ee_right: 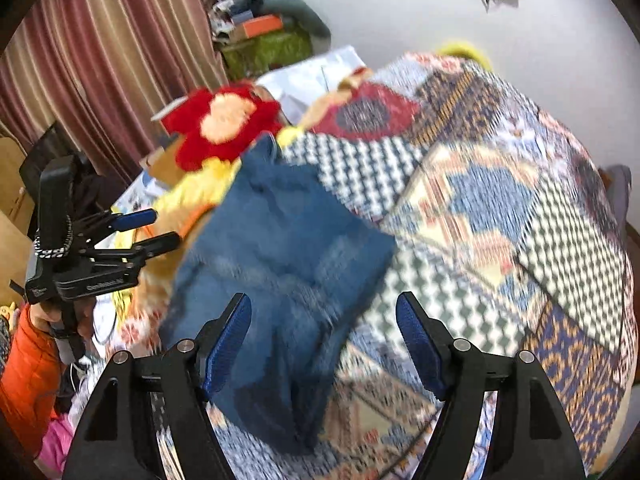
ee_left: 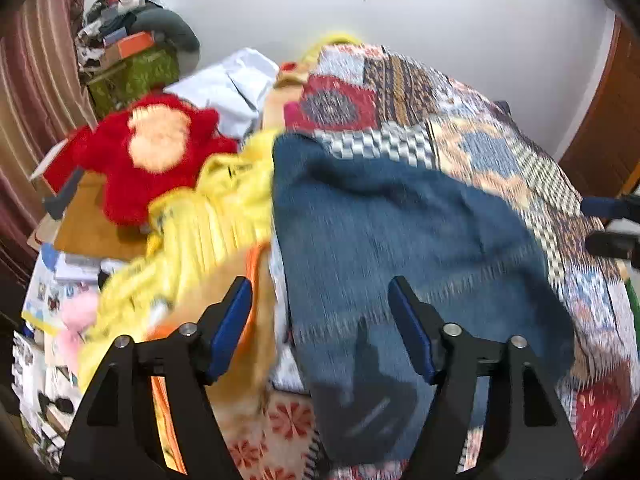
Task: Fold large clothes
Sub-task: 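Lower the folded jacket onto the quilt and open both grippers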
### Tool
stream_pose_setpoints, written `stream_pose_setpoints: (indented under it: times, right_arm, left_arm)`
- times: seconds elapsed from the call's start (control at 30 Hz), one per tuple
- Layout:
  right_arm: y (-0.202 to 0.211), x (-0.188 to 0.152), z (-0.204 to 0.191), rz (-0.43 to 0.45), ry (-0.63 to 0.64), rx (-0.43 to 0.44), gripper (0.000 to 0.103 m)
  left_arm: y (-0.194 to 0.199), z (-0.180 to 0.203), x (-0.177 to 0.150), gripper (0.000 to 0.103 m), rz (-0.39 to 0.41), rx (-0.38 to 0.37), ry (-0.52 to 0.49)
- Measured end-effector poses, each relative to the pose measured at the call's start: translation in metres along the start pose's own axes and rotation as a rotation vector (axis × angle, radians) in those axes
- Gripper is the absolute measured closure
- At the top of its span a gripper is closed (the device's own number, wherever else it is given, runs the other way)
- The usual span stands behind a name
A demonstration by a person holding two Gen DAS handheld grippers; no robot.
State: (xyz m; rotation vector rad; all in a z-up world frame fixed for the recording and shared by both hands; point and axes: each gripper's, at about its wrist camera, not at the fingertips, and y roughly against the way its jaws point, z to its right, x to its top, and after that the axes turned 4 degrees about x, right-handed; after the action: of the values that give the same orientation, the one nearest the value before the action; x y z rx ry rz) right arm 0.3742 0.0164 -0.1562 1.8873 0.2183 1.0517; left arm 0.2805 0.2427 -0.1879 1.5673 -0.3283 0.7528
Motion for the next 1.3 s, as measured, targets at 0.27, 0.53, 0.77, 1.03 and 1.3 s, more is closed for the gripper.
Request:
stream_pose_setpoints:
  times: [0.27, 0.53, 0.77, 1.03, 1.3]
  right_arm:
    - [-0.066, 0.045, -0.013, -0.023, -0.026, 0.032, 0.030]
    - [-0.121, 0.037, 0.022, -0.105, -0.074, -0.006, 0.030]
    - [-0.099, 0.034, 0.043, -0.070, -0.118, -0.021, 0.030]
    - [-0.005, 0.040, 0.021, 0.120, -0.096, -0.055, 0.030]
    - [0.127, 0.016, -0.053, 0.440, 0.013, -0.117, 0.030]
  left_arm:
    - [-0.049, 0.004, 0.040, 0.026, 0.002, 0.020, -0.024]
    - [-0.107, 0.003, 0.056, 0.026, -0.029, 0.067, -0.004]
    - [-0.102, 0.003, 0.066, 0.024, -0.025, 0.072, 0.021]
    - [0.016, 0.008, 0.071, 0.024, 0.180, 0.051, 0.021]
    - [0.170, 0.022, 0.039, 0.024, 0.447, 0.003, 0.005]
